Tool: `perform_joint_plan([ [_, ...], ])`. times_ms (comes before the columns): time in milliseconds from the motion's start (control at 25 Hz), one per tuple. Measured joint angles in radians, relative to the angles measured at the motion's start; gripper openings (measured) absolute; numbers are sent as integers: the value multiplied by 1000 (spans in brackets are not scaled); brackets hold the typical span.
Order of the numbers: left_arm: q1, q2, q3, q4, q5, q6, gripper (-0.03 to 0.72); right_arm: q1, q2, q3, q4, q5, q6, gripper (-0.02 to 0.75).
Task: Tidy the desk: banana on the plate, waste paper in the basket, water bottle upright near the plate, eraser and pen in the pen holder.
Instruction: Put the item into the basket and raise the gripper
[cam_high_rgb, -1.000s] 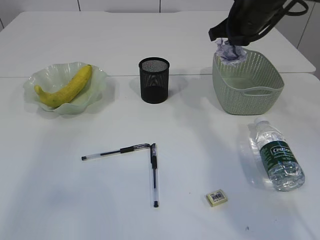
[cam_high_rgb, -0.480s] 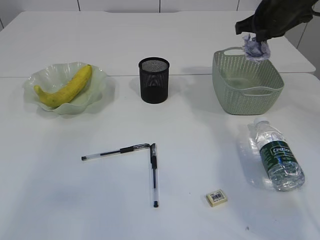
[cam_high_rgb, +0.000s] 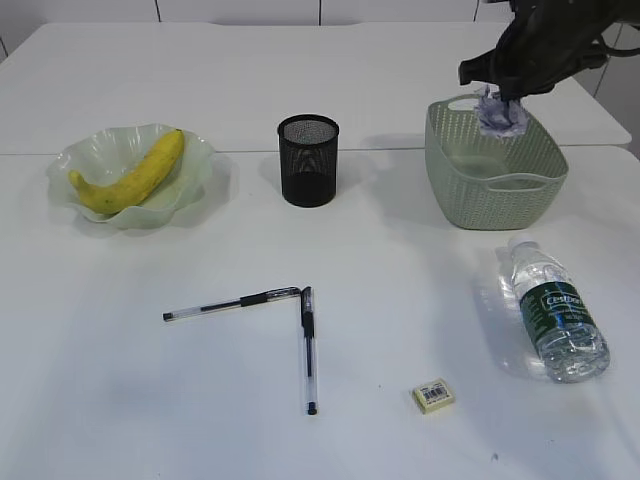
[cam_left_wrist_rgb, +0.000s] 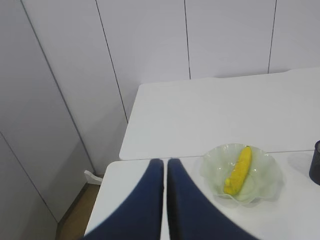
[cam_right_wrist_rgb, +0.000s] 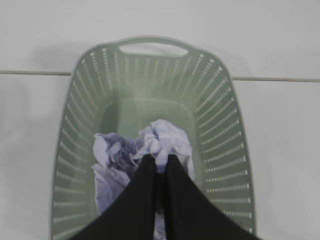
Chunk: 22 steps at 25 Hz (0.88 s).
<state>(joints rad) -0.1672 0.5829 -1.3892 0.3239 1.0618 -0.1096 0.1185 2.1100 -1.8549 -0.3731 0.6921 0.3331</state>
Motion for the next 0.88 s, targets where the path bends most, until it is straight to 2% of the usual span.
perform_joint_plan([
  [880,0,0,0,0,0,0,-16,0,65,0,-37,-52,8,29],
])
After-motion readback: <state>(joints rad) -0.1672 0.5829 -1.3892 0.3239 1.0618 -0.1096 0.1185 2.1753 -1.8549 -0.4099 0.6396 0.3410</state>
